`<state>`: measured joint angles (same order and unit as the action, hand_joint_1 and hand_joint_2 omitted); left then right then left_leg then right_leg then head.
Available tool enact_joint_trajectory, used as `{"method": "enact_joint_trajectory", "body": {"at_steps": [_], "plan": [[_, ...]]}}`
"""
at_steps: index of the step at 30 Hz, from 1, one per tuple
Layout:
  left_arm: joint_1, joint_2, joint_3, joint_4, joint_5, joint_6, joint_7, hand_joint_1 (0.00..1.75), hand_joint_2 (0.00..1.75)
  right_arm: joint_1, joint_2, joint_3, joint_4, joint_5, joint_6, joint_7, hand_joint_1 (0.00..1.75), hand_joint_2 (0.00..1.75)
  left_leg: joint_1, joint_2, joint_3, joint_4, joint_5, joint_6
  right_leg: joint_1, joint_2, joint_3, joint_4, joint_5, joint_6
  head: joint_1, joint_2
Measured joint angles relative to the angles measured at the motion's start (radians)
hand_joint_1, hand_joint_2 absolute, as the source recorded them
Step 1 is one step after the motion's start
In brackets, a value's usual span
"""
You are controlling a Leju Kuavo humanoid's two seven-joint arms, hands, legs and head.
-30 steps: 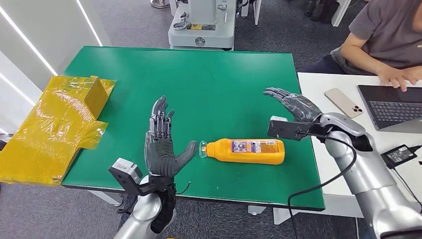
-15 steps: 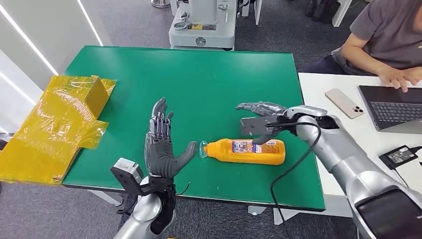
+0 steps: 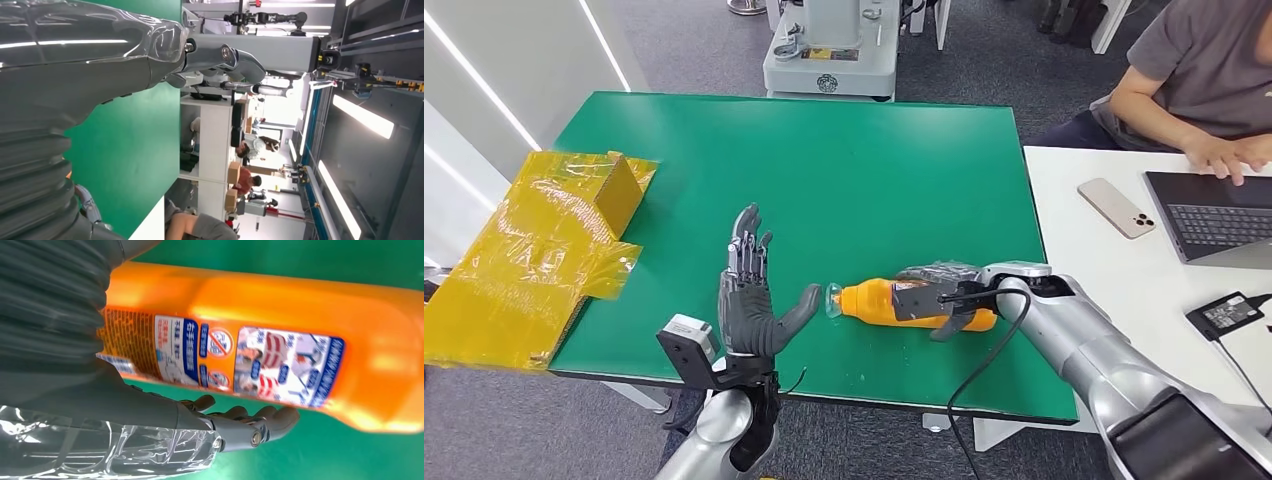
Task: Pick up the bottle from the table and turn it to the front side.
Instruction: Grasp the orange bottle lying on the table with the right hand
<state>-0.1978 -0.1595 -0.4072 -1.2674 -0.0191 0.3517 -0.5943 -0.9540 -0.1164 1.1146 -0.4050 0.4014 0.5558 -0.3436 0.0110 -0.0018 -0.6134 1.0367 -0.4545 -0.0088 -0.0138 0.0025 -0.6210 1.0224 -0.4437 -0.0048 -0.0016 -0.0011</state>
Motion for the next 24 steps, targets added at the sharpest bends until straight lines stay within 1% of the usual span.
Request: {"method": "enact_joint_trajectory", "body": {"at_steps": [10, 24], "plan": [[0.004, -0.001, 0.0, 0.0, -0.009, 0.004, 0.017, 0.0, 1.75, 0.0, -0.003, 0.03, 0.029, 0.04, -0.069, 0.065, 0.0, 1.75, 0.0, 0.0, 0.0, 0.0, 0.0, 0.0, 0.0, 0.0, 0.0, 0.0, 0.0, 0.0, 0.0, 0.0], [0.003, -0.007, 0.0, 0.0, -0.011, -0.005, 0.023, 0.0, 1.75, 0.001, -0.038, 0.059, 0.038, 0.059, -0.106, 0.092, 0.0, 1.75, 0.0, 0.0, 0.0, 0.0, 0.0, 0.0, 0.0, 0.0, 0.0, 0.0, 0.0, 0.0, 0.0, 0.0]]}}
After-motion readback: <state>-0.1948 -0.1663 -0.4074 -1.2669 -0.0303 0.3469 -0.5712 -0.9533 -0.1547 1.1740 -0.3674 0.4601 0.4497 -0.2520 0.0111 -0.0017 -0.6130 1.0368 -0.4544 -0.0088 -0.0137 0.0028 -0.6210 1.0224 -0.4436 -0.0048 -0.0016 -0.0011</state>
